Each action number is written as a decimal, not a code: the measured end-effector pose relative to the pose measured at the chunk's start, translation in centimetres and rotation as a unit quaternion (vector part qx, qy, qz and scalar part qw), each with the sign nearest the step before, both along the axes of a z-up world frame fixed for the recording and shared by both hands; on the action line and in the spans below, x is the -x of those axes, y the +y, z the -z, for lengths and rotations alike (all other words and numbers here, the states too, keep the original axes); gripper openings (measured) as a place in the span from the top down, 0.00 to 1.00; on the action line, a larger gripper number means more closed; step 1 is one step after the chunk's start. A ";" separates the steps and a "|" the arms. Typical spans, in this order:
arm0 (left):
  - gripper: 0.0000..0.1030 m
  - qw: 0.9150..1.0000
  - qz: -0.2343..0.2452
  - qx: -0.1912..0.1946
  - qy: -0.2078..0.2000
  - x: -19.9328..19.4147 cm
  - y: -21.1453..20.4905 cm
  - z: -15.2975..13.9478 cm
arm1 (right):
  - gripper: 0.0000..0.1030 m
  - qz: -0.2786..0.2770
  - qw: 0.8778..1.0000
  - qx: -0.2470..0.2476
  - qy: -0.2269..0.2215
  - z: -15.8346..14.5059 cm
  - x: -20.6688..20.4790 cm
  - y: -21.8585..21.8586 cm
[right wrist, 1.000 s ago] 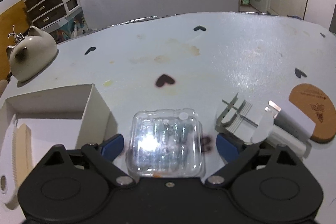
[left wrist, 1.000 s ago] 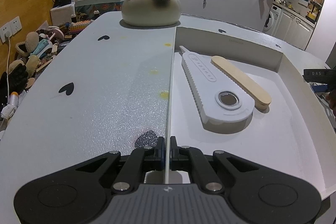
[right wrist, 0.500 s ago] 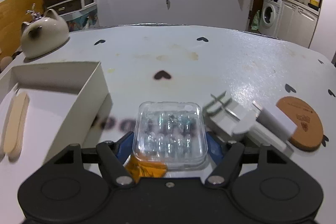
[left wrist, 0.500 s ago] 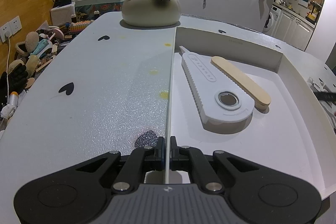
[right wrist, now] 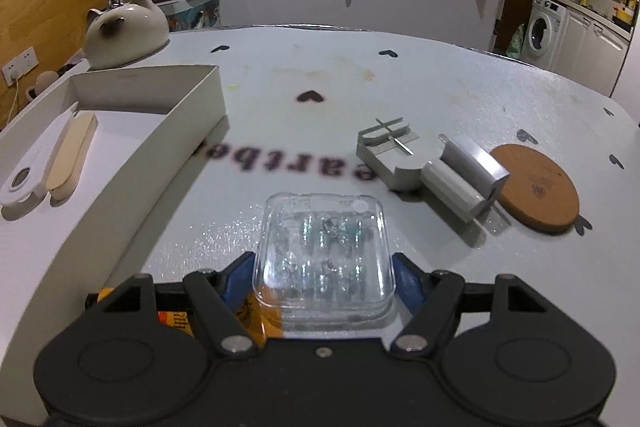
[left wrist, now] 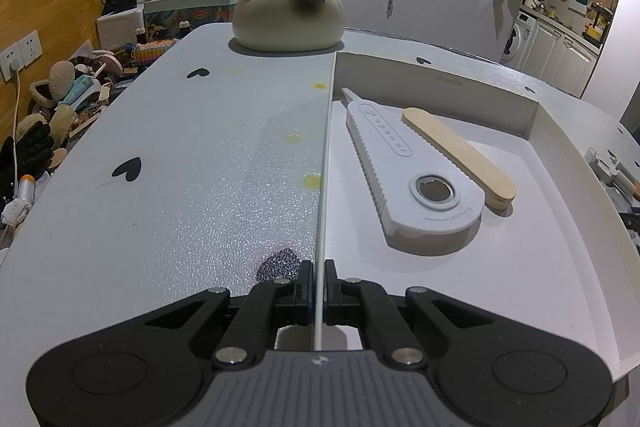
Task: Organize rigid objects
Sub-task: 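Carry the clear plastic box into the tray beside the stick, then move the right gripper to the mint-green tape measure and grasp it, then carry the tape measure into the tray beside the box, release, then move the right gripper to the orange paint tube and grasp it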
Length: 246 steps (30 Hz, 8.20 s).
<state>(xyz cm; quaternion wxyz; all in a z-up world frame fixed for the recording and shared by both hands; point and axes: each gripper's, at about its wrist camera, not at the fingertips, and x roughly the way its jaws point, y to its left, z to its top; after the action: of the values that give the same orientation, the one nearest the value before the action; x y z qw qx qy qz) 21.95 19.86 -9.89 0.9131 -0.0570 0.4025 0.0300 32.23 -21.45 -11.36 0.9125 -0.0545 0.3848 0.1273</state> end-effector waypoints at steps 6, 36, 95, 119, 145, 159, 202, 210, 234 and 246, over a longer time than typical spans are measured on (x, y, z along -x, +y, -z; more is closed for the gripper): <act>0.97 1.000 0.000 0.000 0.000 0.0 0.0 0.0 | 0.25 0.031 0.999 -0.005 0.015 0.0 -1.4 0.9; 0.97 1.000 0.007 0.001 -0.006 0.1 0.2 0.1 | 0.27 -0.128 0.990 -0.049 -0.018 -6.4 -4.7 15.2; 0.97 1.000 0.004 -0.006 -0.010 0.5 -0.1 0.1 | 0.18 -0.111 0.992 -0.061 0.010 -7.4 2.5 12.3; 0.97 1.000 0.007 -0.012 -0.010 0.4 -0.2 0.1 | 0.00 0.109 0.993 -0.050 -0.013 -3.3 13.0 -2.5; 0.97 1.000 0.009 -0.014 -0.011 0.4 -0.2 0.1 | 0.32 0.156 0.987 -0.027 -0.030 0.9 15.6 -3.3; 0.98 1.000 0.009 -0.014 -0.012 0.4 -0.2 0.1 | 0.51 0.133 0.990 -0.023 -0.032 0.4 15.2 -2.0; 0.97 1.000 0.010 -0.005 -0.014 0.4 -0.1 0.3 | 0.51 -0.039 0.999 -0.028 -0.025 -3.9 -6.5 15.1; 0.97 1.000 0.009 -0.005 -0.015 0.4 -0.1 0.3 | 0.38 -0.051 0.998 -0.019 -0.019 -3.4 -5.7 16.0; 0.97 1.000 0.002 -0.006 -0.015 0.6 0.1 0.4 | 0.33 -0.059 0.997 -0.039 -0.037 -6.4 -1.5 14.7; 0.97 1.000 0.000 -0.010 -0.015 0.6 -0.2 0.3 | 0.13 -0.044 0.996 -0.040 -0.062 -7.8 2.8 11.0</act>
<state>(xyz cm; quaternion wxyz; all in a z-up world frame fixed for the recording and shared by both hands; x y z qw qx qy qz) 21.34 19.64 -10.20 0.9195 -0.0486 0.3887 0.0333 29.41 -10.48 -3.51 0.9297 -0.0425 0.3189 0.1793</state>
